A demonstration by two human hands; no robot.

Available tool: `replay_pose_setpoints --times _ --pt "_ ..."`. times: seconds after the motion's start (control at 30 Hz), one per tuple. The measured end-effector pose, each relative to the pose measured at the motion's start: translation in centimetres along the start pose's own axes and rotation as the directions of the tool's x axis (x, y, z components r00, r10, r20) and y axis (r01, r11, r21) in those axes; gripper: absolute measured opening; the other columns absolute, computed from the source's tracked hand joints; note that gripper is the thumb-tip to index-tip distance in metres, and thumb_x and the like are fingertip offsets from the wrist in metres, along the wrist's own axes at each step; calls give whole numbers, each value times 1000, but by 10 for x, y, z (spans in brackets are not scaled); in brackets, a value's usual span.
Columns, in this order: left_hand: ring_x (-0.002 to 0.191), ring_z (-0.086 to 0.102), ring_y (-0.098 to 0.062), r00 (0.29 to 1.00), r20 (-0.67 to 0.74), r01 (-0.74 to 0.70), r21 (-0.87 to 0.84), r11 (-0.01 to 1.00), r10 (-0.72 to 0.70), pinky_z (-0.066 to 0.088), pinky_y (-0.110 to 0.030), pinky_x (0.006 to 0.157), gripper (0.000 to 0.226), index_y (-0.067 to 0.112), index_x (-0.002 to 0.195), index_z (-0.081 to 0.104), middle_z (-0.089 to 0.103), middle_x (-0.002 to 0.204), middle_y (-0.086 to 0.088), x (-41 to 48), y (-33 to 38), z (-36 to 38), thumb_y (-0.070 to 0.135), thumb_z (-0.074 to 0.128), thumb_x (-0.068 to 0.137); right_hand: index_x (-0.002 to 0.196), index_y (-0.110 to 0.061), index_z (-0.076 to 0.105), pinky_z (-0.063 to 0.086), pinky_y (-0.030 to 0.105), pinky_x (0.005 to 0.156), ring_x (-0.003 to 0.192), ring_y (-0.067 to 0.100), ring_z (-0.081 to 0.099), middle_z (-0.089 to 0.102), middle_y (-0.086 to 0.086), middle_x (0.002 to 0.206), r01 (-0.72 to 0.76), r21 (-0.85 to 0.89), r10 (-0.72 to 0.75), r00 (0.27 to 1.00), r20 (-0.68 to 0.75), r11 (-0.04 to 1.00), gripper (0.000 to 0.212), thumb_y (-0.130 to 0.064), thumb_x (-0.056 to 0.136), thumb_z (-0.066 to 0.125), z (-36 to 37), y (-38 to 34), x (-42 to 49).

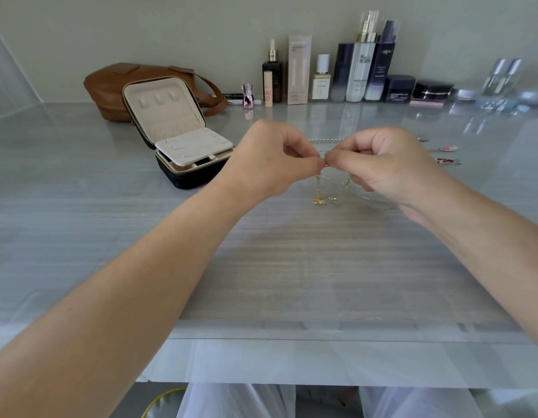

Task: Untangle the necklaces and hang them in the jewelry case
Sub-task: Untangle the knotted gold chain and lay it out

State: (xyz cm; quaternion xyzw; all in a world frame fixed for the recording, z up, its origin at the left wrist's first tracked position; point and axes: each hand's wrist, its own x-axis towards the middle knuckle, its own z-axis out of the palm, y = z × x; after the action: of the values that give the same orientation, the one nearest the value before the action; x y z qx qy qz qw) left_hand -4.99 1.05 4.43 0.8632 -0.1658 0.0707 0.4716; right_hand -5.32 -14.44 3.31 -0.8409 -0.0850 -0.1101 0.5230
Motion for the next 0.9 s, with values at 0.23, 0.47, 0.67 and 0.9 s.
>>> replay_pose_setpoints --times 0.23,0.47,0.67,0.9 --pt "43 36 -6 998 -3 63 -61 996 -64 25 -12 34 10 17 71 71 56 54 5 1 1 -1 12 68 78 66 -19 65 29 20 50 44 4 35 45 -6 50 7 17 -7 1000 -18 1000 15 -22 81 67 -1 2 1" --pt "59 46 -9 995 12 98 -93 991 -98 31 -12 42 11 22 72 67 58 61 2 0 2 -4 14 69 78 67 -17 66 29 13 44 38 0 34 42 -15 36 36 67 -34 999 -28 997 15 -21 81 67 -3 0 0" --pt "63 48 -12 994 19 109 -63 992 -108 32 -12 42 11 22 70 67 59 63 1 1 3 -5 15 70 78 68 -20 65 30 9 44 36 -1 38 44 -16 34 61 75 -58 997 -46 995 15 -19 83 65 -4 -1 0" --pt "65 50 -15 997 4 82 -66 994 -82 34 -18 48 12 24 67 66 62 68 -4 1 2 -4 18 69 78 82 -25 69 33 14 48 46 3 41 59 -3 57 186 -10 -186 982 -9 983 12 -15 83 65 -6 1 -1"
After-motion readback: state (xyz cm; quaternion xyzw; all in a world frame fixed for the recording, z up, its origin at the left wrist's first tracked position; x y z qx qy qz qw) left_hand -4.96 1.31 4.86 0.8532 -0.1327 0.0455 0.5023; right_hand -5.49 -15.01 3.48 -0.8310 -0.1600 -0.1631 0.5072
